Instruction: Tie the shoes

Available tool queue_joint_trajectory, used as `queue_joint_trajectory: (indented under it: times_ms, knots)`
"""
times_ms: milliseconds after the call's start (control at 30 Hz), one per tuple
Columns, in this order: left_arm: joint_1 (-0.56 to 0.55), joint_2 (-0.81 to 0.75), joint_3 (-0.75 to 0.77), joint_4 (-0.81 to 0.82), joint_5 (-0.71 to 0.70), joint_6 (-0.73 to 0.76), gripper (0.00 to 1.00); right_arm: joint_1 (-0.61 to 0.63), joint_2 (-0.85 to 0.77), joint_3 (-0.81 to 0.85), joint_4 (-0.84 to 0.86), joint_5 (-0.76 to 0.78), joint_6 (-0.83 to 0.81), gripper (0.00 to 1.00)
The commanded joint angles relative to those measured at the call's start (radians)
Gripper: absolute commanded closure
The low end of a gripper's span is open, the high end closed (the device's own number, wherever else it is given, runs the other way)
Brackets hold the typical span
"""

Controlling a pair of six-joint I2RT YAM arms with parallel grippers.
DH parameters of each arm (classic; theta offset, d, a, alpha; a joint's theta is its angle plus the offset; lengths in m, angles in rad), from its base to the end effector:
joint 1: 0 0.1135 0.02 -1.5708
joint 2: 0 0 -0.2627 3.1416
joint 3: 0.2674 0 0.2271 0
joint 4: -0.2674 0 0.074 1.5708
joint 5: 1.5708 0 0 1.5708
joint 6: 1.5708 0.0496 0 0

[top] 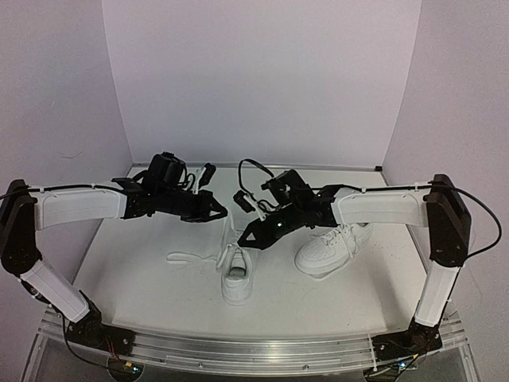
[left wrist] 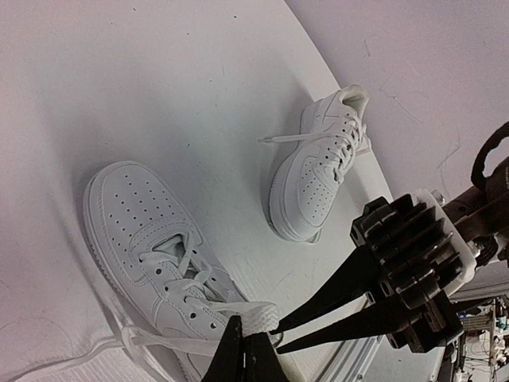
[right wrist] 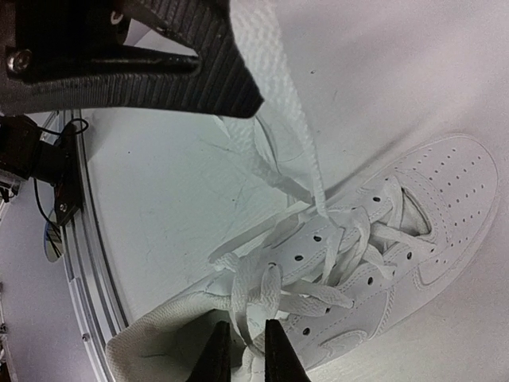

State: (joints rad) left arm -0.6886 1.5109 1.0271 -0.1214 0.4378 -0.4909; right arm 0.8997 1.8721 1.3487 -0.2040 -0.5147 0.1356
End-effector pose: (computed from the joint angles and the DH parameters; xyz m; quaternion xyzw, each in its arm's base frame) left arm 0.2367 -0.2220 0.2593 0.1857 0.8504 -0.4119 0.2697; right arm 0.2328 0.3325 0.2289 -0.4256 0.7799 0.3977 0.2291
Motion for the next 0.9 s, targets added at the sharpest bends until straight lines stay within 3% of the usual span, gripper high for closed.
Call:
queue_joint_trajectory:
  times_ms: [0, 800, 867]
  knots:
    - [-0.016, 0.014, 0.012, 0.032, 0.052, 0.084, 1.00, 0.005, -0.011, 0.030, -0.008, 0.002, -0.016, 1.00]
    - [-0.028, 0.159, 0.055, -0.040, 0.237, 0.222, 1.00, 0.005, -0.120, -0.041, 0.033, 0.058, -0.012, 1.00]
    - [-0.028, 0.153, 0.056, -0.043, 0.238, 0.215, 1.00, 0.005, -0.119, -0.042, 0.031, 0.051, -0.014, 0.87]
